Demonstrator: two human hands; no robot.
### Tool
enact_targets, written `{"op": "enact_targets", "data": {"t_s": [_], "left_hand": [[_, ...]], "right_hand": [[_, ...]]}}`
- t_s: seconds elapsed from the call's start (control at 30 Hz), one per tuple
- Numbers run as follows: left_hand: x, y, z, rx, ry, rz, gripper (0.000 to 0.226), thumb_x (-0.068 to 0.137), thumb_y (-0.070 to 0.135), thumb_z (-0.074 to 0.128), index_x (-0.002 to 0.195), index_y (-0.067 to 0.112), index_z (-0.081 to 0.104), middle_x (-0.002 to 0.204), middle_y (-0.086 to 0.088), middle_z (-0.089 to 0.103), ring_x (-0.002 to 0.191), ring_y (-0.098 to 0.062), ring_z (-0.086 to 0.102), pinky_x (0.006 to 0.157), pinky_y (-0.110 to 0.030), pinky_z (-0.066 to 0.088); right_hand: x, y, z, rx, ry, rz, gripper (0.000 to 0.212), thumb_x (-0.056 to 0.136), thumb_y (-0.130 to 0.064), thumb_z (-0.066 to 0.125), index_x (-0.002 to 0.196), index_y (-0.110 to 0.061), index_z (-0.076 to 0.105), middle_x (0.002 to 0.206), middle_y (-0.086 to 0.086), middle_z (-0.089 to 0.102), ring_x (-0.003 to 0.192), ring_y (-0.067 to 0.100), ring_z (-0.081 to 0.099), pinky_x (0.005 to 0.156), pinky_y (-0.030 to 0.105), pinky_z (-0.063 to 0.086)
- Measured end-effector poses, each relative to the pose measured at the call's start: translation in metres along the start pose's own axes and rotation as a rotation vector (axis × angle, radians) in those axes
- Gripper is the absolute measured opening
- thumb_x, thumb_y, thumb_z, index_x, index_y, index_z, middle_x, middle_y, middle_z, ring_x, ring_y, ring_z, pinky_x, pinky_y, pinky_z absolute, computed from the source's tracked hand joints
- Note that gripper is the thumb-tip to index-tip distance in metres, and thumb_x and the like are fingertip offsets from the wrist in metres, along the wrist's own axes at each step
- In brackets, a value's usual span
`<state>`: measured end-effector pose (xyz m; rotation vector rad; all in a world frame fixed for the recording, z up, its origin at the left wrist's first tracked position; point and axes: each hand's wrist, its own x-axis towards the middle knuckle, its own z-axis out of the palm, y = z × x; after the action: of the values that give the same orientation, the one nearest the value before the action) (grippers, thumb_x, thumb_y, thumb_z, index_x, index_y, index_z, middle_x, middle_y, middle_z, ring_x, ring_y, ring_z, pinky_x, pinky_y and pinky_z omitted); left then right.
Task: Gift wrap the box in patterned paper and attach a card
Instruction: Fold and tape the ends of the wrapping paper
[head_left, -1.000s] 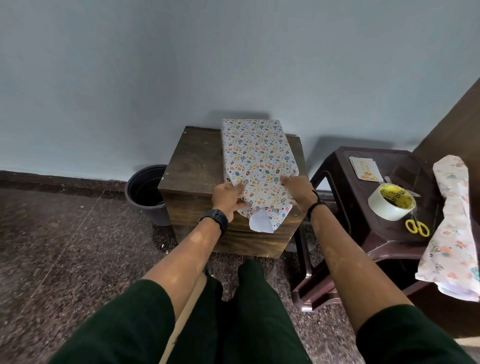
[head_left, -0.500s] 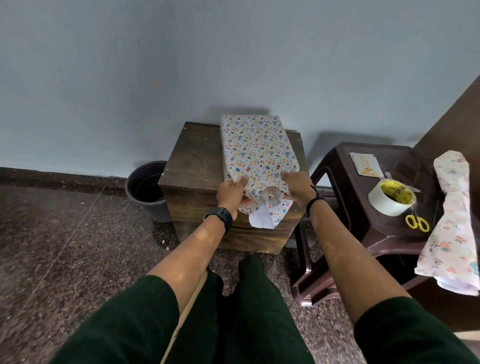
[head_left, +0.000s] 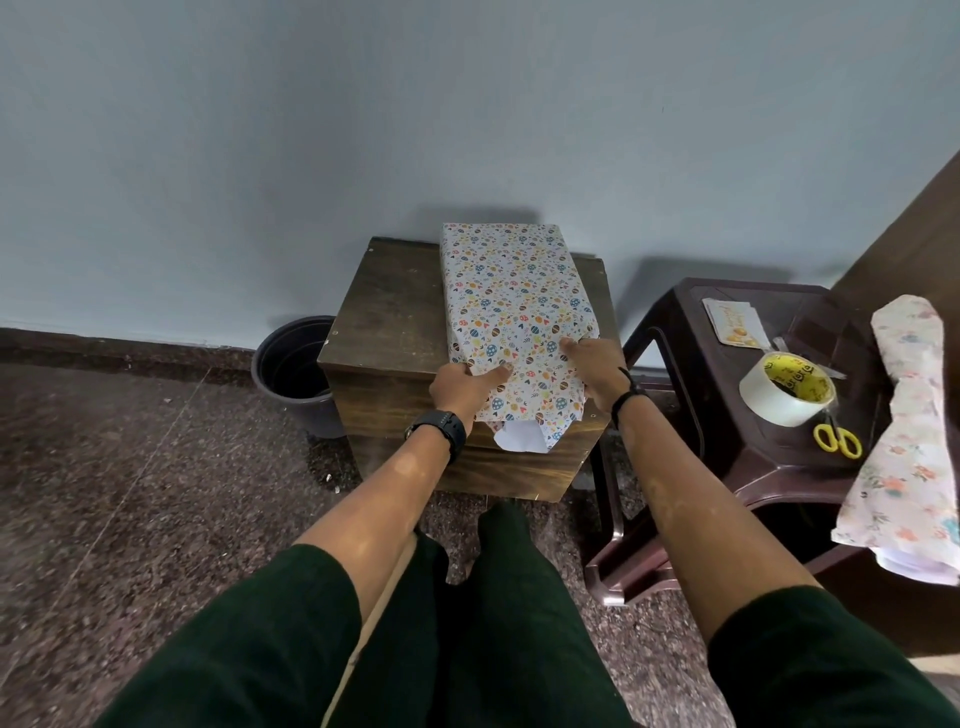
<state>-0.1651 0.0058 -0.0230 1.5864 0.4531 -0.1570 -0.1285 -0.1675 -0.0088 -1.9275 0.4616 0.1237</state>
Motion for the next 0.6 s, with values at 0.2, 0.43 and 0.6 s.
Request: {"op": "enact_targets", "data": {"t_s": [0.2, 0.43, 0.6], "left_hand": [[0.001, 0.000, 0.005, -0.044, -0.016, -0.047, 0.053, 0.085, 0.055, 0.059, 0.102, 0.005, 0.060, 0.090, -0.008, 0.065, 0.074, -0.021, 0.063, 0.065, -0.034, 0.056], [-0.002, 0.002, 0.014, -0.057, 0.097, 0.010, 0.048, 0.095, 0.036, 0.049, 0.135, 0.010, 0.045, 0.130, -0.010, 0.055, 0.115, -0.029, 0.055, 0.098, -0.047, 0.047], [0.000, -0.002, 0.011, -0.129, -0.013, -0.024, 0.048, 0.094, 0.033, 0.051, 0.137, 0.014, 0.041, 0.134, -0.006, 0.053, 0.117, -0.026, 0.054, 0.097, -0.046, 0.048]], "right_hand": [[-0.009, -0.004, -0.002, 0.038, -0.001, 0.005, 0.034, 0.086, -0.040, 0.061, 0.066, -0.012, 0.058, 0.086, 0.020, 0.068, 0.080, 0.035, 0.066, 0.076, 0.046, 0.055], [-0.024, -0.012, -0.002, 0.130, -0.055, 0.006, 0.022, 0.093, -0.031, 0.058, 0.079, -0.016, 0.065, 0.098, 0.009, 0.070, 0.095, 0.030, 0.067, 0.091, 0.048, 0.052], [-0.021, -0.009, 0.001, 0.185, -0.080, 0.010, 0.029, 0.093, -0.030, 0.057, 0.094, -0.003, 0.065, 0.107, 0.018, 0.068, 0.100, 0.037, 0.065, 0.091, 0.053, 0.050]]}}
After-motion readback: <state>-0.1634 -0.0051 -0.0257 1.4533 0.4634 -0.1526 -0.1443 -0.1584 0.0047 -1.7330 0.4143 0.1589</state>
